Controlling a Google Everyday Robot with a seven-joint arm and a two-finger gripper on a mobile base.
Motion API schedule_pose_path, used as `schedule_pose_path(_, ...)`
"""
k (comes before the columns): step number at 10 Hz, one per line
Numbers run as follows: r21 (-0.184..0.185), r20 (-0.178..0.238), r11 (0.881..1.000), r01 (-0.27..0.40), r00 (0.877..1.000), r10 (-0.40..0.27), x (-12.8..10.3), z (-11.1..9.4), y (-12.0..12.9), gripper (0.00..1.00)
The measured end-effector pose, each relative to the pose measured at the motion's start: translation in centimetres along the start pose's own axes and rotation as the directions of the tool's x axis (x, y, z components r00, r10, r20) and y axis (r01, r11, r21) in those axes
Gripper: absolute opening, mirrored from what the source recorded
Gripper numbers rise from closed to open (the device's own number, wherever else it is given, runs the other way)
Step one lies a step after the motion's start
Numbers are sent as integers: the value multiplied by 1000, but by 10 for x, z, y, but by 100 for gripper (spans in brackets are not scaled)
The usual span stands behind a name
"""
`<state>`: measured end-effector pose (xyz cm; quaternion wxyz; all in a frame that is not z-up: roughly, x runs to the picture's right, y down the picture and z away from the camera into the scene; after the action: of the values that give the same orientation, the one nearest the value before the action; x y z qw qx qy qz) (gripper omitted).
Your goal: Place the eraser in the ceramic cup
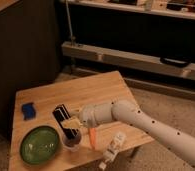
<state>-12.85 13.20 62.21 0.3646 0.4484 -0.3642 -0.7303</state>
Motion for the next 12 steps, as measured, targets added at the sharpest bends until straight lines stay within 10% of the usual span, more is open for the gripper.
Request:
schedule_pose_path(7,-6,50,1000,14,999,-14,-19,13,9,0)
schedule_pose_path(12,-27,41,1000,6,999,-5,-28,15,14,44)
